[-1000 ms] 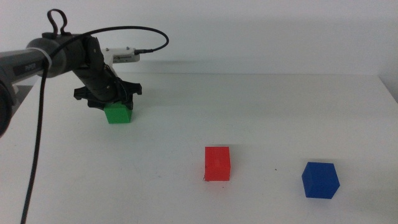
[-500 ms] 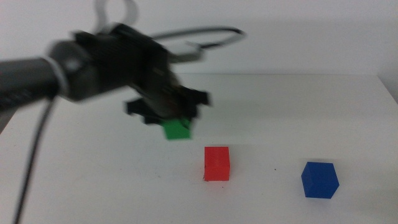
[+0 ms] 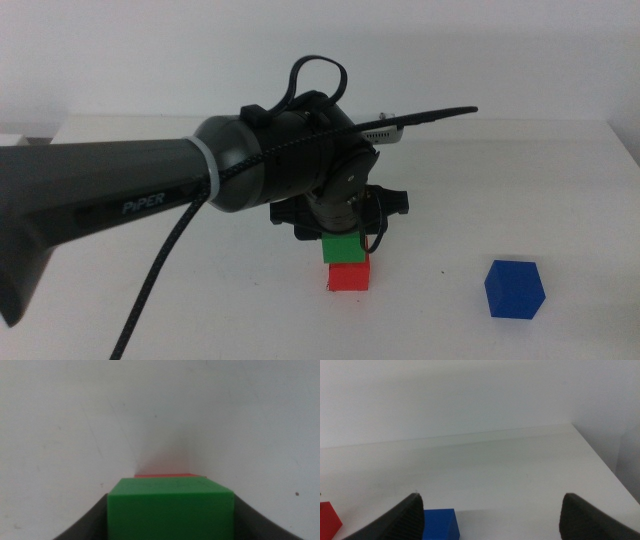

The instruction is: Stack red cubes first, then green, then blue cubes in a specific spot.

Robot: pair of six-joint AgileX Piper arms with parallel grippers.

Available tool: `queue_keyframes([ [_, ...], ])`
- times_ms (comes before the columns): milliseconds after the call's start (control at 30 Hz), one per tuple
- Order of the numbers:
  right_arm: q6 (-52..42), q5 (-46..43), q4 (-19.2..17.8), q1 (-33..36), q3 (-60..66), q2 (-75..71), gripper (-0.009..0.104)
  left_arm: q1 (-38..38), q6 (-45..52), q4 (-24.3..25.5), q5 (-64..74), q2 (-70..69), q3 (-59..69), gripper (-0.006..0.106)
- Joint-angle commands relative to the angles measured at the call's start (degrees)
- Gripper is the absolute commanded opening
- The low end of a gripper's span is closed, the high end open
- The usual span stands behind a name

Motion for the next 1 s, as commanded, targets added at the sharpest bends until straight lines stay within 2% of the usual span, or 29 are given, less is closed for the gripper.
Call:
queue_keyframes([
  [0, -0.4, -0.66, -0.82, -0.22, 0.22, -0.29, 0.085, -0.12, -0.49, -0.65, -0.9, 0.12, -0.68, 0.007],
  [200, -0.4, -0.66, -0.82, -0.22, 0.22, -0.29, 0.085, -0.12, -0.49, -2.7, -1.76, 0.26, -1.19, 0.007],
  [967, -0.4, -0.66, -0.82, -0.22, 0.22, -0.29, 0.085, -0.55, -0.49, -1.35, 3.85, 4.66, -4.64, 0.008],
])
